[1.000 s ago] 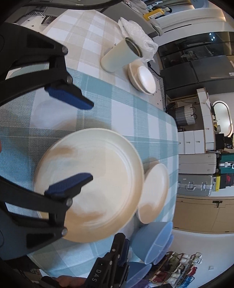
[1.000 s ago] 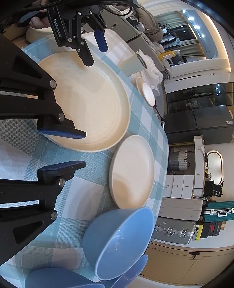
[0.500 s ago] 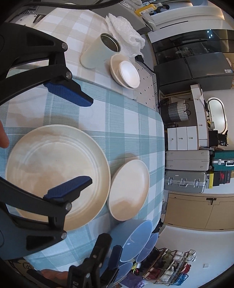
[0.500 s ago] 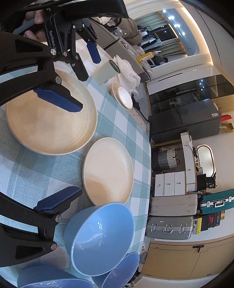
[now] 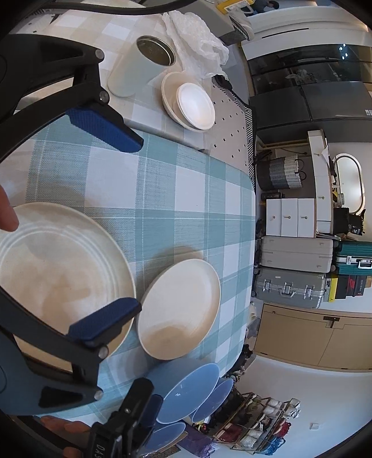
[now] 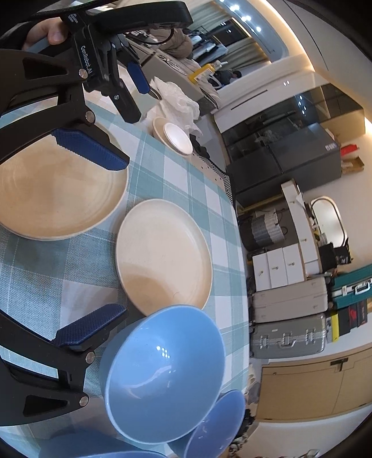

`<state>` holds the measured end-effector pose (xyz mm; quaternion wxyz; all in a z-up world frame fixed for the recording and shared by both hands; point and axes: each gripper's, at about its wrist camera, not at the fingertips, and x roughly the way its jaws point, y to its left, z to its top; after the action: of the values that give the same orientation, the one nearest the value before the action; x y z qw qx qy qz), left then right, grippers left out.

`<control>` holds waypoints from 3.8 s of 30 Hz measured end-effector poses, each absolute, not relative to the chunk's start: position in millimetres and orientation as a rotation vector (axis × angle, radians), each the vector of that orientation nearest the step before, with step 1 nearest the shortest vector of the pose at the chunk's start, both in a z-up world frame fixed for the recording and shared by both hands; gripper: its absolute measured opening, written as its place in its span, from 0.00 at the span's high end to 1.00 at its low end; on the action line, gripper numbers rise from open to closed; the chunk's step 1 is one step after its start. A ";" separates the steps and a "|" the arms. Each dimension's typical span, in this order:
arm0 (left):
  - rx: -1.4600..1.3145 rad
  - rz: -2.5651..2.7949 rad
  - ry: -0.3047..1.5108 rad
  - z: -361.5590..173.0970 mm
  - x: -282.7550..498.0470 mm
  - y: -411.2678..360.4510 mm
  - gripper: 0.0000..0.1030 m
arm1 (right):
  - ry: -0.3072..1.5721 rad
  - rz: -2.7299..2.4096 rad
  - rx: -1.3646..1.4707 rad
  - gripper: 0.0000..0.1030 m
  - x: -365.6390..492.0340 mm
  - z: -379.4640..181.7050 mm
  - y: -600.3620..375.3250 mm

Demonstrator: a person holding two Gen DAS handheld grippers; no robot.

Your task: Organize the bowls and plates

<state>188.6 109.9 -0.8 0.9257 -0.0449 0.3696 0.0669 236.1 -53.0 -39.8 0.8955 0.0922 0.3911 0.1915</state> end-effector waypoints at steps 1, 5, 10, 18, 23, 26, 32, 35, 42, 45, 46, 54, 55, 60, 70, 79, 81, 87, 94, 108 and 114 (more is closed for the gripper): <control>-0.092 0.135 0.762 -1.8 193.1 111.4 0.02 | 0.818 0.389 0.194 0.07 239.4 -43.5 -52.0; -0.090 0.124 0.775 -6.1 212.1 115.7 0.02 | 0.836 0.356 0.214 0.07 249.3 -56.1 -51.6; -0.102 0.098 0.796 -14.1 240.6 119.8 0.02 | 0.846 0.299 0.235 0.18 262.0 -68.6 -53.3; -0.077 0.053 0.843 -30.5 285.1 113.9 0.02 | 0.879 0.248 0.254 0.32 275.6 -88.9 -48.0; -0.079 0.020 0.892 -43.8 311.1 108.8 0.02 | 0.897 0.242 0.263 0.35 283.7 -97.1 -45.0; -0.086 0.012 0.916 -51.6 323.0 107.0 0.05 | 0.897 0.243 0.257 0.35 285.4 -99.1 -44.0; -0.076 -0.029 0.946 -60.7 342.1 100.4 0.08 | 0.906 0.234 0.264 0.39 292.9 -103.8 -43.8; -0.065 -0.037 0.971 -66.8 352.0 96.9 0.10 | 0.906 0.226 0.264 0.40 294.7 -104.6 -44.5; -0.038 -0.044 1.019 -78.9 369.2 89.1 0.34 | 0.921 0.199 0.264 0.49 302.1 -109.2 -46.5; -0.037 -0.048 1.042 -86.6 375.0 88.0 0.42 | 0.926 0.191 0.258 0.50 303.3 -111.1 -46.1; -0.035 -0.049 1.049 -89.2 376.3 87.7 0.45 | 0.925 0.188 0.252 0.50 303.2 -111.2 -45.5; -0.022 -0.068 1.075 -98.3 380.3 85.6 0.67 | 0.934 0.177 0.214 0.54 308.4 -117.0 -40.0; -0.018 -0.074 1.073 -98.2 380.1 84.5 0.71 | 0.933 0.177 0.215 0.54 308.1 -117.0 -40.7; -0.011 -0.083 1.072 -96.7 376.5 82.0 0.81 | 0.934 0.184 0.206 0.57 310.3 -116.9 -37.0; 0.011 -0.040 1.086 -92.6 366.0 94.6 0.83 | 0.938 0.235 0.170 0.59 309.4 -114.4 -25.6; 0.016 -0.038 1.086 -92.7 361.3 98.9 0.83 | 0.946 0.246 0.140 0.59 314.3 -114.3 -24.5; 0.022 -0.037 1.084 -92.7 360.6 98.3 0.83 | 0.945 0.245 0.146 0.59 315.9 -115.4 -25.6; 0.040 -0.026 1.071 -92.0 358.5 93.4 0.84 | 0.933 0.236 0.139 0.63 313.0 -114.7 -26.1; 0.054 -0.005 1.051 -87.4 352.5 94.3 0.85 | 0.919 0.243 0.122 0.64 309.0 -111.8 -21.2; 0.072 0.023 1.026 -83.1 346.9 100.2 0.85 | 0.898 0.257 0.083 0.64 306.2 -109.8 -9.6; 0.068 0.008 1.063 -89.3 351.4 103.3 0.84 | 0.921 0.243 0.088 0.64 317.0 -111.7 -12.3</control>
<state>351.4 103.3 -89.3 0.8616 0.0325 0.5066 0.0040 317.0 -12.3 -111.7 0.8877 0.0425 0.4433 0.1170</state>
